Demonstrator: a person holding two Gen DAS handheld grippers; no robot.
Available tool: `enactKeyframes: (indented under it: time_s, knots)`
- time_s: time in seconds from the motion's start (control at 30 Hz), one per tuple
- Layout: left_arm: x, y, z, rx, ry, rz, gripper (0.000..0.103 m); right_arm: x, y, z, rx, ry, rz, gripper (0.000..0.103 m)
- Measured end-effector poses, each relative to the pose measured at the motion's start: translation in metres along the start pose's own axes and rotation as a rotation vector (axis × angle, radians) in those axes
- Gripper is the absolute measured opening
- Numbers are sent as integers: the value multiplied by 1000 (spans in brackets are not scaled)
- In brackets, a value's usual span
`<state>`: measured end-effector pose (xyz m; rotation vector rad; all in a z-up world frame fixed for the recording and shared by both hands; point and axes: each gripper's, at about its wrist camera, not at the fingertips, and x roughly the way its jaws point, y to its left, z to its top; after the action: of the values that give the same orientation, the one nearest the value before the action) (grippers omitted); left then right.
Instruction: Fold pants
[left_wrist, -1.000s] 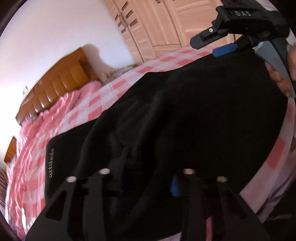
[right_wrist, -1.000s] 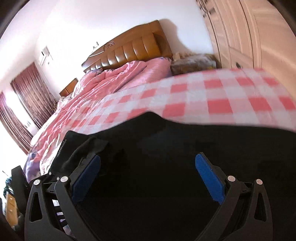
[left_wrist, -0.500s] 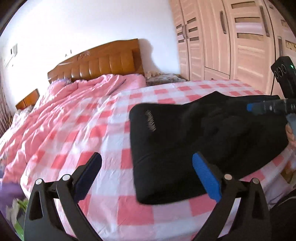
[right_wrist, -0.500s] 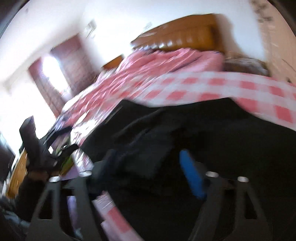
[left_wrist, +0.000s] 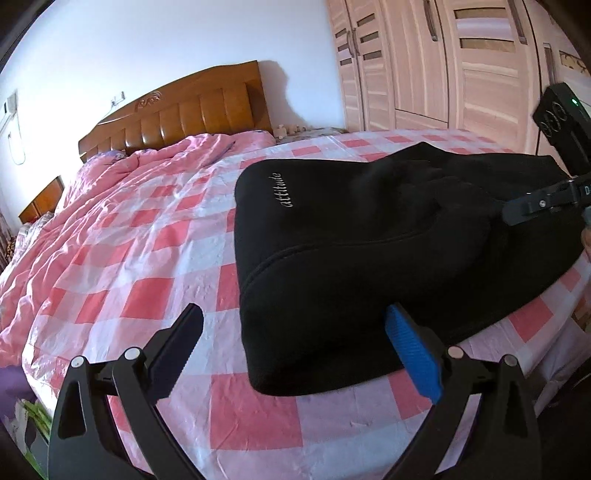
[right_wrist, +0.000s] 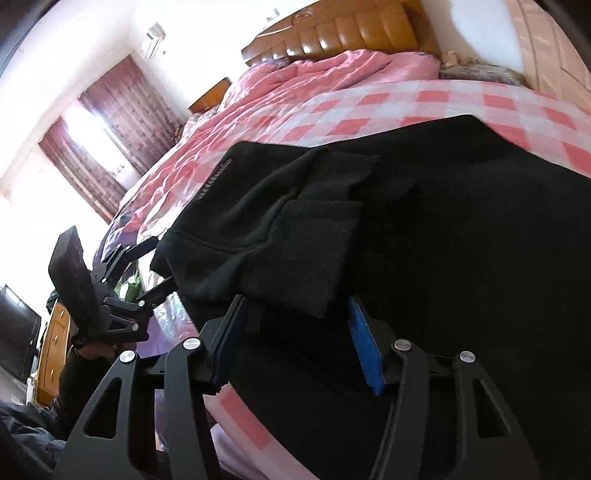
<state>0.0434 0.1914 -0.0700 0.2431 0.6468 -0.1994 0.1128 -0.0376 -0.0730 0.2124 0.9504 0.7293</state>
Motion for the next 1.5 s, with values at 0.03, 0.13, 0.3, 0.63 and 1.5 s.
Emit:
enactKeyframes:
  time_s: [0.03,0.13,0.3,0.63,1.5]
  knots:
    - [0,-1,0,8,4,-4,98,7,1,4,6,14,16,56]
    - [4,-3,-1,27,23,-31,98,12,-2,14,44,-11,40,52]
    - [3,-5,1,48,16,-14,97,-5,14,14,-35,-93,17,9]
    - [12,-2,-3,43,42,-24,97,-4,-16,-20,2,-49,-51,9]
    - [-1,-13,-1,114,40,-20,97,-14,3,5,-41,-93,-34,19]
